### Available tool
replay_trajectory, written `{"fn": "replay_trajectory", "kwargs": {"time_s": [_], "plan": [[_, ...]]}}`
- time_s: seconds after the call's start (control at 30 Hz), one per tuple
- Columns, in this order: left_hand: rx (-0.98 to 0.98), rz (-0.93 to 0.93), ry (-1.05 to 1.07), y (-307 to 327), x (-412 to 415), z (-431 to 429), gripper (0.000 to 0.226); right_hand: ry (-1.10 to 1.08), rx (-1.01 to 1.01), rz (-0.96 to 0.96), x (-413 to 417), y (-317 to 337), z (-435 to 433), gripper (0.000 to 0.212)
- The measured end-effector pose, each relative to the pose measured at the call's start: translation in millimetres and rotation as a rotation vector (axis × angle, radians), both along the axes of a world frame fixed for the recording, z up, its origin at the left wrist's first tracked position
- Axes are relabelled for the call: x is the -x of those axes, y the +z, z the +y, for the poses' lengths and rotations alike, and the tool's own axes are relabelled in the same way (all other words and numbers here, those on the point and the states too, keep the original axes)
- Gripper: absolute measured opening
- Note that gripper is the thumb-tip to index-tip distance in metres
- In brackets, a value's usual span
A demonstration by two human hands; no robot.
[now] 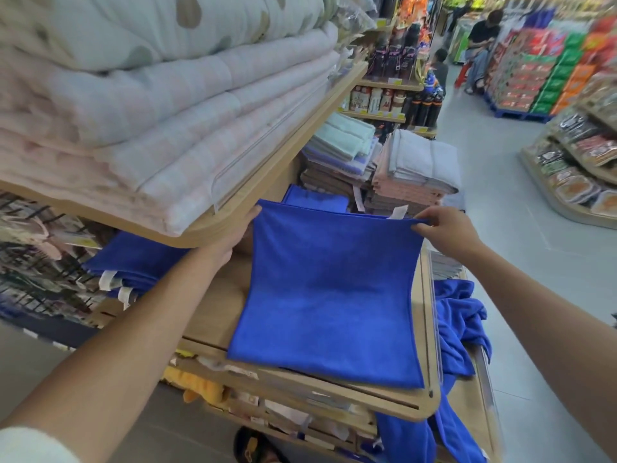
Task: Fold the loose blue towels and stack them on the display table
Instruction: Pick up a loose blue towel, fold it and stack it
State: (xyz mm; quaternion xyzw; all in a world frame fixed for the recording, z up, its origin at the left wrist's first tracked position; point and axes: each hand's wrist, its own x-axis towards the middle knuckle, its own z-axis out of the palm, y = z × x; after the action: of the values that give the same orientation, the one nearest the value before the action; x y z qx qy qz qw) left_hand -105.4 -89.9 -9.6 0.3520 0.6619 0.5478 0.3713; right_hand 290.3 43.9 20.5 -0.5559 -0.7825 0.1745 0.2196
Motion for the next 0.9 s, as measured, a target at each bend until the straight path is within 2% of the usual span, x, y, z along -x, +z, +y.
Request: {"fn": "replay_trajectory", "kwargs": {"time_s": [0.1,0.17,0.2,0.27,0.33,0.37,0.43,0.5,0.57,0.67,0.73,0.8,0.9], "plan": [[-0.028,-0.05,0.026,-1.3,-8.9,-14.8,0.027,0.028,-0.007,0.055,-6.2,-5.2,-18.1,0.007],[-0.054,-0.049,0.028,4.3,-12.4,-31.7,0.019,0.073,-0.01,0.104,-13.4,-3.5,-35.0,0.013],[-0.074,-0.027,0.023,8.1,-13.2,-42.7,0.019,0.101,-0.019,0.128,-18.3,-1.4,-45.7,0.016],[-0.113,0.041,0.004,13.1,-13.4,-71.2,0.032,0.176,-0.023,0.17,-31.0,3.4,-72.6,0.019],[-0.118,0.102,-0.043,9.0,-12.6,-105.9,0.035,0.307,-0.013,0.15,-44.9,3.9,-106.4,0.023],[-0.094,0.137,-0.085,2.6,-12.1,-123.2,0.029,0.382,-0.002,0.098,-51.6,0.7,-122.5,0.022],[0.027,0.215,-0.179,-16.8,-12.5,-155.3,0.019,0.502,0.037,-0.155,-63.9,-15.5,-150.3,0.01],[0.163,0.287,-0.237,-42.5,-15.0,-177.7,0.018,0.593,0.063,-0.46,-71.2,-34.6,-169.5,0.026],[0.229,0.423,-0.222,-64.7,-22.6,-187.6,0.018,0.593,0.115,-0.569,-71.2,-47.0,-178.0,0.043],[0.135,0.754,-0.182,-79.9,-45.3,-177.3,0.031,0.523,0.08,-0.454,-48.0,-58.6,-180.2,0.042],[0.028,0.886,-0.223,-82.5,-68.1,-159.2,0.032,0.482,0.062,-0.324,-18.4,-73.0,-180.3,0.035],[-0.041,0.966,-0.253,-86.5,-91.2,-136.2,0.031,0.448,0.079,-0.209,19.2,-91.1,-181.4,0.04],[0.102,1.074,-0.33,-92.8,-121.2,-106.0,0.044,0.411,0.05,-0.173,74.2,-116.0,-180.8,0.052]]}}
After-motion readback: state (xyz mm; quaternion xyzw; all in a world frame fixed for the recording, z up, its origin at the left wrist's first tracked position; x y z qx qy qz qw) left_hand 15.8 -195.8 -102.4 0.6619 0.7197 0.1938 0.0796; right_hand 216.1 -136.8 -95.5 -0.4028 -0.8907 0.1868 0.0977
